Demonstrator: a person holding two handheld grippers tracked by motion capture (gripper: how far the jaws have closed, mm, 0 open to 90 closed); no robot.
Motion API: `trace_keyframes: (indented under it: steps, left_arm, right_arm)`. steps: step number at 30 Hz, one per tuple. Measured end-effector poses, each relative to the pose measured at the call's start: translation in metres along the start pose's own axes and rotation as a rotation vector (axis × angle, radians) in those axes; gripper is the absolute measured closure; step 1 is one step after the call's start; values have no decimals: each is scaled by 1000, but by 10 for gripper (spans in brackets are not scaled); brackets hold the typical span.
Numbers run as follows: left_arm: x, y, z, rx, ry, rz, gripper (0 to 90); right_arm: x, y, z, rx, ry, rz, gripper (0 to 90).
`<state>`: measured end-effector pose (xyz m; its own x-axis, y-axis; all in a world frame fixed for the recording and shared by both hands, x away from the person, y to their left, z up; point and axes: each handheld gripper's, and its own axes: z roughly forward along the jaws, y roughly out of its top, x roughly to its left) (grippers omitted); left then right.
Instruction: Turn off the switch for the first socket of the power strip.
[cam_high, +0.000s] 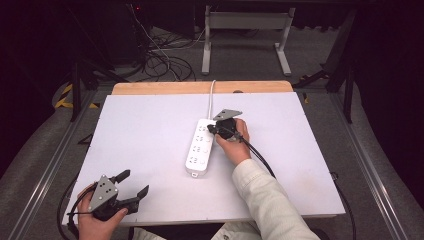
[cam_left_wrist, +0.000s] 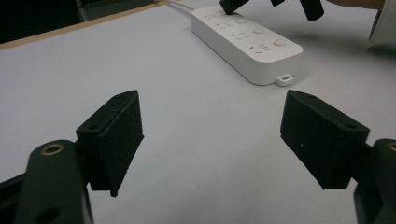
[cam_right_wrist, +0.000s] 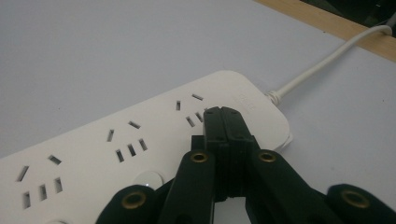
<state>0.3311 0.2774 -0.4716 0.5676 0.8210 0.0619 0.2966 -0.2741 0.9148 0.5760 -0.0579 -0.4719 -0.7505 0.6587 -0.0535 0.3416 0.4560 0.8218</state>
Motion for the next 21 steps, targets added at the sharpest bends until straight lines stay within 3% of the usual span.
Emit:
trace_keyframes:
  steps: [21]
  left_arm:
    - [0,0,0,5,-4,0,212]
  right_arm:
    - [-1,1,0,20,2,42,900]
